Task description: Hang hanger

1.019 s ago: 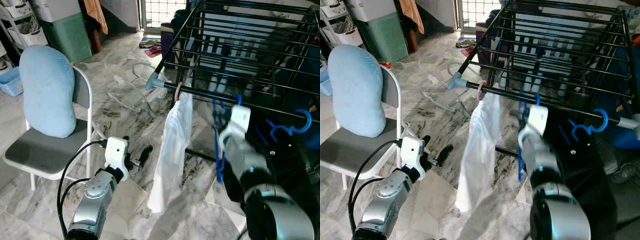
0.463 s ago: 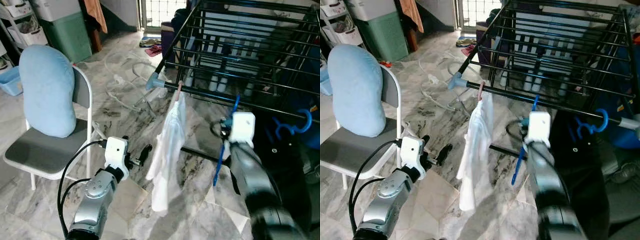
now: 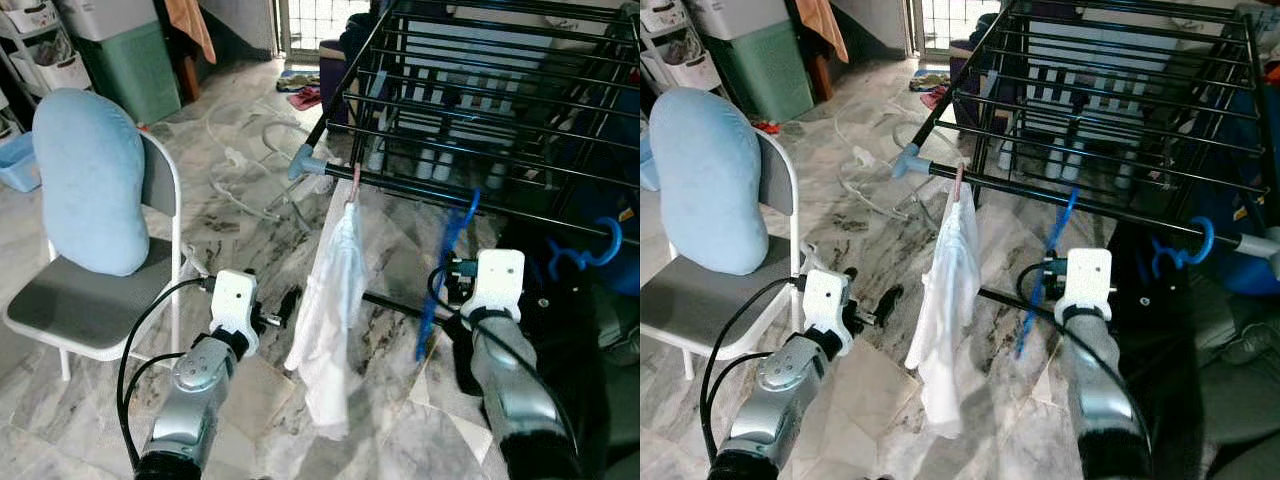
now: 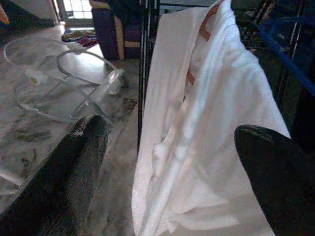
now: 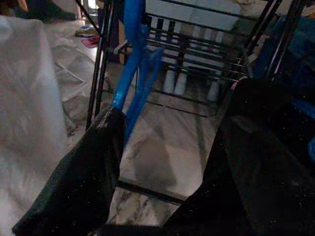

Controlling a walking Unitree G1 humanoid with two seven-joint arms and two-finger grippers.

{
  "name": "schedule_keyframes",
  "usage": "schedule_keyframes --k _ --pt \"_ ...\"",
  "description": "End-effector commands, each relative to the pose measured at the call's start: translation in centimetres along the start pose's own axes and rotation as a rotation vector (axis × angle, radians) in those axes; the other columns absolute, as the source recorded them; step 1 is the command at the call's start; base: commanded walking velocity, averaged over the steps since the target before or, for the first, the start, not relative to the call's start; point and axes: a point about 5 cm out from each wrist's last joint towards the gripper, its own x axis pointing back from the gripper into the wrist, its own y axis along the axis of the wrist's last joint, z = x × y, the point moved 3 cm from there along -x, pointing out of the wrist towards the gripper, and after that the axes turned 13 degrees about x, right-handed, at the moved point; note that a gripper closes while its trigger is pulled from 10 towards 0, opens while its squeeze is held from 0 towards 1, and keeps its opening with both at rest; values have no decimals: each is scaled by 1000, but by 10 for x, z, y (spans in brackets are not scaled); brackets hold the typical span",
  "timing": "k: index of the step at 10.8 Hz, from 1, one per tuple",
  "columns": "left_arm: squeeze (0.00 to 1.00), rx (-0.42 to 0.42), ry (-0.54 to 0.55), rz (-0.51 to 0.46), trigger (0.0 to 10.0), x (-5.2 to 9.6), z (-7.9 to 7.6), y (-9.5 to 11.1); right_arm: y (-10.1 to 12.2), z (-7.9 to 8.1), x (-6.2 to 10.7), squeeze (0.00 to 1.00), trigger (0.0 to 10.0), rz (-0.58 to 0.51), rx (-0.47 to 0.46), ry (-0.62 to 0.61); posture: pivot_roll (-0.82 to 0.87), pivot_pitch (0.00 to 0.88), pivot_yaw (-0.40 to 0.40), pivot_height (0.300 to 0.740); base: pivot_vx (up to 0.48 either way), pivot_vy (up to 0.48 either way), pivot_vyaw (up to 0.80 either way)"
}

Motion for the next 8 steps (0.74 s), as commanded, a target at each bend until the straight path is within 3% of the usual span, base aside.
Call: schedule_keyframes --k 1,4,8 --pt "0 -13 5 0 10000 -1 2 1 6 1 3 1000 10000 -18 4 -2 -98 55 27 740 0 0 0" --pt "0 -26 39 -3 10000 -1 5 1 7 1 20 1000 10000 -24 -1 6 -97 60 21 740 0 0 0" --pt "0 -35 63 3 10000 -2 8 0 6 0 23 1000 10000 2 -37 3 -97 59 23 740 0 0 0"
